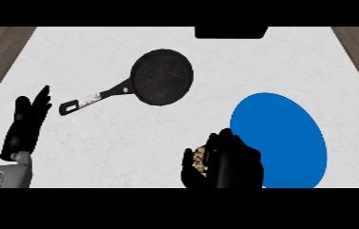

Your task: Pick the cupcake from the plate and place it in the pan

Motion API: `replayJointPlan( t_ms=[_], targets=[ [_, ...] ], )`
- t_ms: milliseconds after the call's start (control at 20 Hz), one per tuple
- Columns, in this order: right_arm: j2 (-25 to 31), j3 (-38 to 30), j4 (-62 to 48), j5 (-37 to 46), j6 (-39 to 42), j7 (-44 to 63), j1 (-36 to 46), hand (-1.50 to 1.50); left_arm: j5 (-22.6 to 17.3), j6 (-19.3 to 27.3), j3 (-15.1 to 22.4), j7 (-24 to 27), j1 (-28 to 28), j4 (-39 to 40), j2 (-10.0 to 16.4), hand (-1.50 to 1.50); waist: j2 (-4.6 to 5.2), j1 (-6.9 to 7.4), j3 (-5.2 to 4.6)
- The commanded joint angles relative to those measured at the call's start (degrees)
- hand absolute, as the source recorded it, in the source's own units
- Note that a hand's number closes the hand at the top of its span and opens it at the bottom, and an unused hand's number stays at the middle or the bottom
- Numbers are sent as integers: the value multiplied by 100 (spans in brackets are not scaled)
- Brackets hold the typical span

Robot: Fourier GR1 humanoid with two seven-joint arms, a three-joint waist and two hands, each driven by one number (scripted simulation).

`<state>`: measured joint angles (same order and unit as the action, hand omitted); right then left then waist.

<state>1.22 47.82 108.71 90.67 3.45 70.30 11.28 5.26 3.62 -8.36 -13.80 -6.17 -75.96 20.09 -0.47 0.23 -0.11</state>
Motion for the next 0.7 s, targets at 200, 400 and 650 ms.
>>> replayJointPlan(
  t_ms=[200, 400, 650],
  targets=[
    [-117, -626, -892, -553, -687, 1374, 1311, 150, 52, -75, 62, 97, -112, 132, -20, 0, 92, 189, 6],
    [-118, -1251, -1442, -972, -1252, 1235, 1835, 150, 164, 44, 222, 89, -188, 80, -201, 0, 128, 315, 11],
    [-119, -1867, -2259, -1564, -1926, 910, 2311, 150, 42, -142, 154, 31, -317, 25, -79, 0, 146, 398, 16]
  ],
)
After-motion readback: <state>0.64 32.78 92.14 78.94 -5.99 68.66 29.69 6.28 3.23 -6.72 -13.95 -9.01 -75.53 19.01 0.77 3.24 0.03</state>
